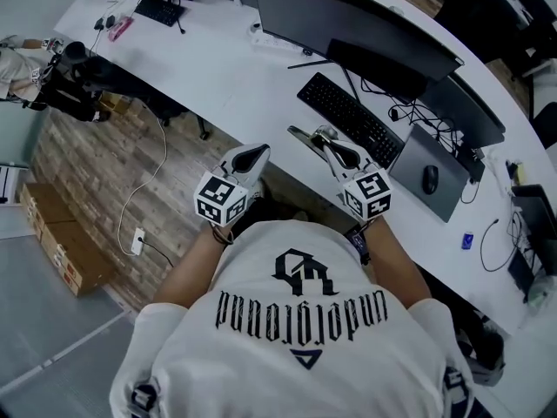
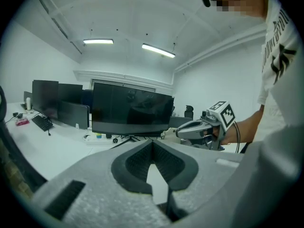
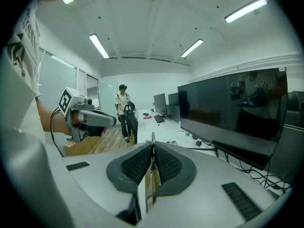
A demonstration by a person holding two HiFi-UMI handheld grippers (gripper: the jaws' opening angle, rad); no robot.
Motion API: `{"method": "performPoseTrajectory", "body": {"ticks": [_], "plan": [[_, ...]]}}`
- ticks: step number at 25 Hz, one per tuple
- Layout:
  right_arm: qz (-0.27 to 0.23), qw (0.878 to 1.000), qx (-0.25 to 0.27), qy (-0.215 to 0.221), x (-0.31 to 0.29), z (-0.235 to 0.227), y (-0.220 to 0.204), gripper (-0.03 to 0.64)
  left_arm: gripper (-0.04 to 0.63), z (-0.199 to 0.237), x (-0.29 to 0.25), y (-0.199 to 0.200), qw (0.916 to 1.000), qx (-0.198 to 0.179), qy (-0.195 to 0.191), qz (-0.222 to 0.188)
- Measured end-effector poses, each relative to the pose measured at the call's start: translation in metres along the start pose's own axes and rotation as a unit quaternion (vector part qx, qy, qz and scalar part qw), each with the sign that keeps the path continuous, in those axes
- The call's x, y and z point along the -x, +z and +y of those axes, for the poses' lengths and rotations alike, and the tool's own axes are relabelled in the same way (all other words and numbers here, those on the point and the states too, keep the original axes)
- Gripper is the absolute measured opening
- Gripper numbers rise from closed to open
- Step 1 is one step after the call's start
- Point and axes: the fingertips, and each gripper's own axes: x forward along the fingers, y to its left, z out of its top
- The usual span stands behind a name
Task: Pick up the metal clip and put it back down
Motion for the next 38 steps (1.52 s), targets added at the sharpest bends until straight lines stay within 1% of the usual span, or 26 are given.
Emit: {"method": "performPoseTrajectory", "body": {"ticks": [4,10,19,28,34,38], "plan": [[-0.001,1.0,-0.004,-0.014,0.0,0.0,0.004,0.029,0.012,0.008,-0.002,0.003,0.9999,-0.002,-0.01,-0.001],[-0.005,0.999,-0.015,-0.043,-0.015,-0.001,0.015,0.029,0.012,0.032,-0.01,0.012,0.9992,-0.008,-0.038,-0.002],[-0.008,0.996,-0.027,-0.085,-0.064,0.01,0.041,0.029,0.012,0.092,-0.006,0.019,0.9966,-0.01,-0.082,-0.001],[-0.017,0.992,-0.035,-0.117,-0.116,0.035,0.067,0.029,0.012,0.149,0.009,0.021,0.9925,-0.02,-0.121,0.002],[-0.025,0.991,-0.033,-0.13,-0.135,0.052,0.081,0.029,0.012,0.17,0.026,0.022,0.9909,-0.03,-0.131,-0.002],[-0.023,0.991,-0.034,-0.13,-0.143,0.057,0.082,0.029,0.012,0.18,0.029,0.023,0.991,-0.032,-0.13,-0.003]]}}
